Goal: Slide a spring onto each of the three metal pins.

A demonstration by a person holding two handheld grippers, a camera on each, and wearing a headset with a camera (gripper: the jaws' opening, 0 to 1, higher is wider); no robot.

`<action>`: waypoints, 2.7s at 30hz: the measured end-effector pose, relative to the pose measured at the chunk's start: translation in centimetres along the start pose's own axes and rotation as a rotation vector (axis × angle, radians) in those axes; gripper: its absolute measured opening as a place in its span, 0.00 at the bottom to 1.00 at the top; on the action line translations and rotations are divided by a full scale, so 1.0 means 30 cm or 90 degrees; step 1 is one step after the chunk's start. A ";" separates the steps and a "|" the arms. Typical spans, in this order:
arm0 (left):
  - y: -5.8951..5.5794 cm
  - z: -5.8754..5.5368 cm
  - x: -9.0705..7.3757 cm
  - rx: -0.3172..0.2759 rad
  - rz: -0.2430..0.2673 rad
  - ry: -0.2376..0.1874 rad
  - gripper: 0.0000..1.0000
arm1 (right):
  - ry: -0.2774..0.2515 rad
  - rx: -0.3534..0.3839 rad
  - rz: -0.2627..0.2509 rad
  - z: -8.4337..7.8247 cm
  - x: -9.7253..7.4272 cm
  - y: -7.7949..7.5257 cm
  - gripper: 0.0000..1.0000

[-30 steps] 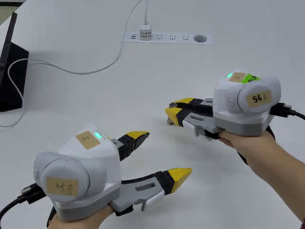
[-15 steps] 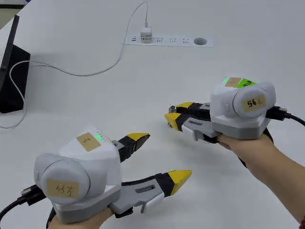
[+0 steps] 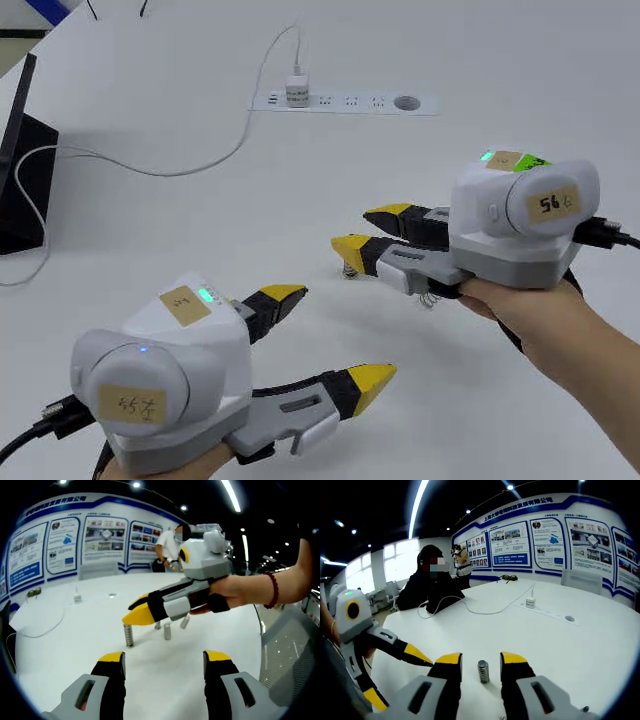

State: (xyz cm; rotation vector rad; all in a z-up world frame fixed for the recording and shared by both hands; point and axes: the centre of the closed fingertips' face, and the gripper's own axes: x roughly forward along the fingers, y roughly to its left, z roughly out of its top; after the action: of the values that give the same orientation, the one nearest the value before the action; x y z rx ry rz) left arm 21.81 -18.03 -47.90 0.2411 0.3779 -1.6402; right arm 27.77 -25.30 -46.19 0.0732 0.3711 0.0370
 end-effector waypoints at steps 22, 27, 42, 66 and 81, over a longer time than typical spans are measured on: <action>-0.032 0.008 0.041 0.047 -0.010 0.026 0.62 | 0.005 0.029 -0.059 -0.008 -0.205 -0.048 0.49; -0.038 0.007 0.057 0.055 -0.013 0.033 0.61 | 0.011 0.032 -0.073 -0.035 -0.255 -0.055 0.49; -0.047 0.029 0.109 0.071 -0.014 0.033 0.56 | 0.003 0.054 -0.096 -0.081 -0.385 -0.087 0.52; -0.051 0.033 0.246 0.085 -0.026 0.063 0.46 | 0.012 0.073 -0.111 -0.170 -0.488 -0.133 0.54; -0.035 0.000 0.322 0.087 -0.022 0.090 0.35 | -0.005 0.097 -0.105 -0.193 -0.504 -0.125 0.57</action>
State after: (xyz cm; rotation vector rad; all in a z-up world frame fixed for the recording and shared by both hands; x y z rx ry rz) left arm 19.74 -26.83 -51.41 0.4577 0.3779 -1.6894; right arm 11.67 -29.42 -46.42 0.1936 0.3706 -0.1554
